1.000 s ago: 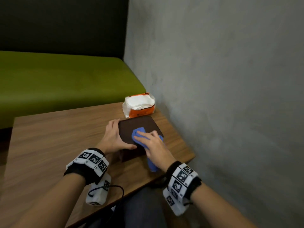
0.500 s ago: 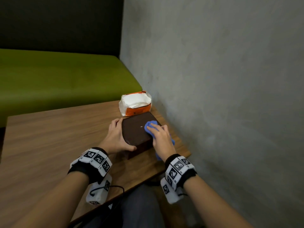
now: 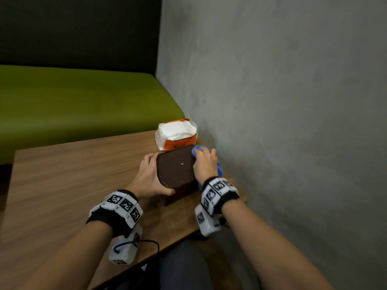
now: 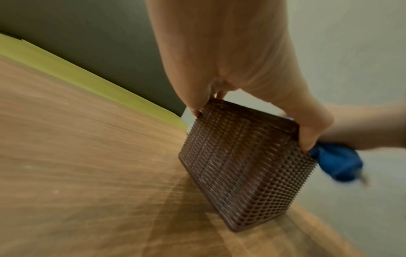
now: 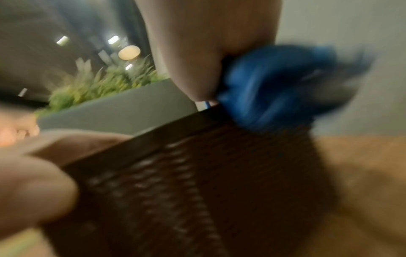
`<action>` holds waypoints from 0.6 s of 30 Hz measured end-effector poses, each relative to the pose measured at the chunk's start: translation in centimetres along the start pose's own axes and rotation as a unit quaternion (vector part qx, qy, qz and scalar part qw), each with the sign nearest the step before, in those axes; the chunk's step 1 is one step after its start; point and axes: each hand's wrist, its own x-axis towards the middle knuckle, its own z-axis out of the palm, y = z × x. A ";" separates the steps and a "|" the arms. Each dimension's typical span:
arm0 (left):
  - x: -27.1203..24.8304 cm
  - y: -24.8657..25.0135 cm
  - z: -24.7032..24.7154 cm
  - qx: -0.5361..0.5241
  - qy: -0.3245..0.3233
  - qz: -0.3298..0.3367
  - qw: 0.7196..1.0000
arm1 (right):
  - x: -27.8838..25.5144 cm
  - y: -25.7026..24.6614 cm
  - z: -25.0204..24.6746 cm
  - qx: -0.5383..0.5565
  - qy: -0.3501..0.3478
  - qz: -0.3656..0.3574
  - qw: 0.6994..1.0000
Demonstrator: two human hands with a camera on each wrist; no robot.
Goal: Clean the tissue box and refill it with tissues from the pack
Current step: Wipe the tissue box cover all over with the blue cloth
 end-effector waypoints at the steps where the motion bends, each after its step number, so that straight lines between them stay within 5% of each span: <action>1: -0.1 0.0 0.0 -0.002 0.001 -0.001 1.000 | 0.9 -1.3 0.2 -0.014 -0.009 -0.004 1.000; 7: -0.3 -0.7 -0.2 -0.025 0.032 0.013 0.999 | 1.7 -6.3 2.5 0.096 -0.031 -0.224 0.969; 12: -1.0 -0.9 0.3 -0.038 0.022 0.026 0.999 | 3.8 0.4 2.4 0.069 -0.012 -0.097 0.993; 18: -1.4 -0.7 0.7 -0.077 0.007 0.026 0.997 | -3.5 0.7 1.0 0.059 0.048 -0.041 0.996</action>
